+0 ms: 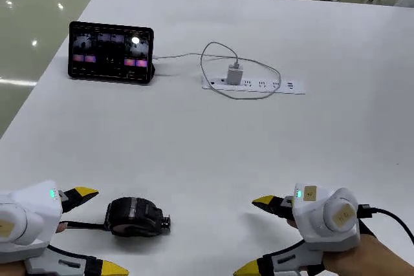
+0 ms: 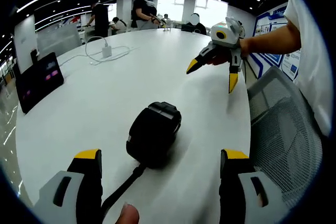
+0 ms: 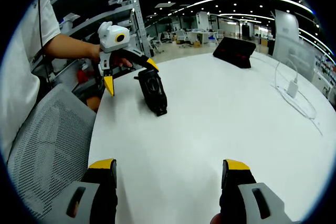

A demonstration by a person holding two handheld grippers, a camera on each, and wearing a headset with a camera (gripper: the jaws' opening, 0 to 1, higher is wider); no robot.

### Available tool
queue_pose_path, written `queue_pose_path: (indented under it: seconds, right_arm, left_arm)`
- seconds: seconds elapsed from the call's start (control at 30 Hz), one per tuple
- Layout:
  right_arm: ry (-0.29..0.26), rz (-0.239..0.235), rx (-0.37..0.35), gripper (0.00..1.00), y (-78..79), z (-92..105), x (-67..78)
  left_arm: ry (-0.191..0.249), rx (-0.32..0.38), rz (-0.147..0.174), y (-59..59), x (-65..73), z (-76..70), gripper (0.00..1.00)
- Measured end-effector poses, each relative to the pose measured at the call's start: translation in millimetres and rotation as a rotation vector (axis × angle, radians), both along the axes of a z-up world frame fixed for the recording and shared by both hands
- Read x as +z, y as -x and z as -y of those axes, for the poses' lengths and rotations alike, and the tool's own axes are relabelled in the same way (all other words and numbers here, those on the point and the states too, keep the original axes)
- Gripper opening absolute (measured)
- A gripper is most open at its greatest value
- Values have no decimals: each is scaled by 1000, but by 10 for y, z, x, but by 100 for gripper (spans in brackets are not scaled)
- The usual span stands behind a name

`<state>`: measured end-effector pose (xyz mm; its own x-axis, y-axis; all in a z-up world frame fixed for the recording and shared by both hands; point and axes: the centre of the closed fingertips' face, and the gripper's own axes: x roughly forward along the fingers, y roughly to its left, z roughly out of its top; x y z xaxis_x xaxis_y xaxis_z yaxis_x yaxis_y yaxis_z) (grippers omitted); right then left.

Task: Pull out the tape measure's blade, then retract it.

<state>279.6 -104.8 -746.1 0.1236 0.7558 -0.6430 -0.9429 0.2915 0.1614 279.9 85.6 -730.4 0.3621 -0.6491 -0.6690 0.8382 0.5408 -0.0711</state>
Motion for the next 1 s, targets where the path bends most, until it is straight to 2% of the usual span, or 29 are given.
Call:
queue_pose_path:
  seconds: [0.13,0.4,0.63,1.0]
  right_arm:
    - [5,2,17,80,-15,-48,-19]
    - [3,4,48,79,-52,-182,-37]
    - [-6,3,69,77,-63,-265,-58]
    - [-22,-2,100,73,-88,-405,-69]
  left_arm:
    - [-16,-19,0,-25,-21,-5,86]
    - [-56,-66,-23,-42,-105,2,78]
    - [-74,-95,-31,-54,-160,-7,67]
    - [-105,-124,-44,-118,-238,-11,57]
